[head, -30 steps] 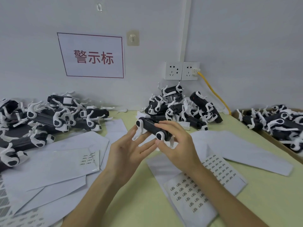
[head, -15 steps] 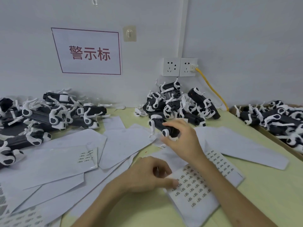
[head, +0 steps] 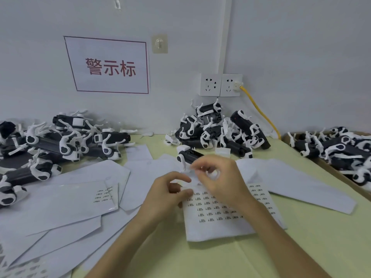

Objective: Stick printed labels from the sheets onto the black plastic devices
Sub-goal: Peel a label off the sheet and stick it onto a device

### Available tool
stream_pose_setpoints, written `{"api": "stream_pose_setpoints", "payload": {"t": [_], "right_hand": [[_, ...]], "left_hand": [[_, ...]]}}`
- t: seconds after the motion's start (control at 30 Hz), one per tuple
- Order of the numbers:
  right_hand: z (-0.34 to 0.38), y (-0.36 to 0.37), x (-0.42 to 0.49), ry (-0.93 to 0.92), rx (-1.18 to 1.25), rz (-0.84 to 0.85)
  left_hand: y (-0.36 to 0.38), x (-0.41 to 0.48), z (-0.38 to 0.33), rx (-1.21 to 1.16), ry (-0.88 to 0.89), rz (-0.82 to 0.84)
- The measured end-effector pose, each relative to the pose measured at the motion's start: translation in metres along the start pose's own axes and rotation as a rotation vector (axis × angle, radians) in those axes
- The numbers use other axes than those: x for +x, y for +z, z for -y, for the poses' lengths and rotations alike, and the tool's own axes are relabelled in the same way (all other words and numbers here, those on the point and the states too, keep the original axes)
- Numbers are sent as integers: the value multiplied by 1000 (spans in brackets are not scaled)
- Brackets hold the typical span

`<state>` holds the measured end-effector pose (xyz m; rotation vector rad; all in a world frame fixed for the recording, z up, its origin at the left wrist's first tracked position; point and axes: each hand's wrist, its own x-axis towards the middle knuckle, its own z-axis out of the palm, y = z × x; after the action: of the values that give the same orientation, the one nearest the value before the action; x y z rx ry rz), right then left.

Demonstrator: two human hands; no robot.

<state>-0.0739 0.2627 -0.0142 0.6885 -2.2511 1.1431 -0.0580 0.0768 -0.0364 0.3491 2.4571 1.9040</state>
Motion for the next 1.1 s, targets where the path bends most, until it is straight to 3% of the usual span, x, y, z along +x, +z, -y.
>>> {"api": "stream_pose_setpoints", "payload": {"t": [0.17,0.3,0.93,1.1], "right_hand": [[6,8,-7,50,120,201],[3,8,-6,65,81,210],[6,6,-3,171,206,182],[4,5,-2,283,247,210]], "left_hand": [[-4,-1,-3,-279,-82,-10],[-7,-2,-6,-362,-121,-22],[-2,-3,-8,-192,86,-53],[0,-3,-9,-120,184,-79]]}}
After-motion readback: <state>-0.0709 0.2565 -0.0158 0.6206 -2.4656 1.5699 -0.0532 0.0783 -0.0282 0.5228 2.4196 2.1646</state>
